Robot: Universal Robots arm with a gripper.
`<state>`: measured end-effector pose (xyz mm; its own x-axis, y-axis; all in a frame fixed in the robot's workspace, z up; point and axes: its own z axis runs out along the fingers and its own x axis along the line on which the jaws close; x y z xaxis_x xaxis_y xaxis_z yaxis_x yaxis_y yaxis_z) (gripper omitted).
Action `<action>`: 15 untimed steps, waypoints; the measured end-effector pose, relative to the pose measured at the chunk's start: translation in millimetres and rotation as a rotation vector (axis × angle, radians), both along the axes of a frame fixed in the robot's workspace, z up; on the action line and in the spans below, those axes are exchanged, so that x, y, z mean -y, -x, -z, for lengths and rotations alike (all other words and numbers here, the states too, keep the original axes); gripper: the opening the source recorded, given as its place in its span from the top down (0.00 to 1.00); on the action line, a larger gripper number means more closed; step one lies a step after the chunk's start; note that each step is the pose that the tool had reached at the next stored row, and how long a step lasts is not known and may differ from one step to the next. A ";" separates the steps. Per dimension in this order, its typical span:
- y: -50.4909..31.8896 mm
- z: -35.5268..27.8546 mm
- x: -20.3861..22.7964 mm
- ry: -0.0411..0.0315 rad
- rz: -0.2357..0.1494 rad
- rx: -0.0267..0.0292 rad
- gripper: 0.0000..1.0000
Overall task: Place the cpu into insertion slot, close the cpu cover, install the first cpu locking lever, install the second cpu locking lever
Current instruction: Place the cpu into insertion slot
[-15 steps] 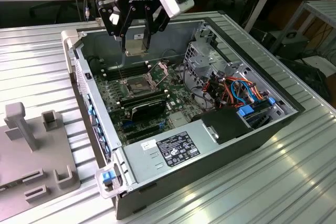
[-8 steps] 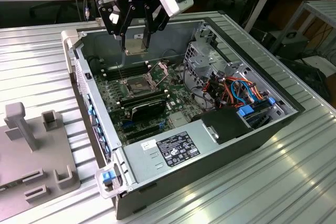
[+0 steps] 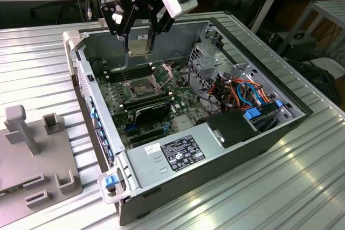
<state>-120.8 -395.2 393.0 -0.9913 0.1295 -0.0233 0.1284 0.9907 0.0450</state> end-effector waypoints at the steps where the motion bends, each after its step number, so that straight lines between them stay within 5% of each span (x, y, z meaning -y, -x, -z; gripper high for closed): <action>1: 0.0 0.0 0.0 0.0000 0.000 0.0000 0.45; 9: 0.0 0.0 0.0 0.0000 0.006 0.0000 0.45; 15: -0.2 0.3 -0.2 -0.0001 0.079 0.0001 0.45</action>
<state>-120.7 -395.0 392.7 -0.9780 0.2073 -0.0233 0.2061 0.9775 0.0451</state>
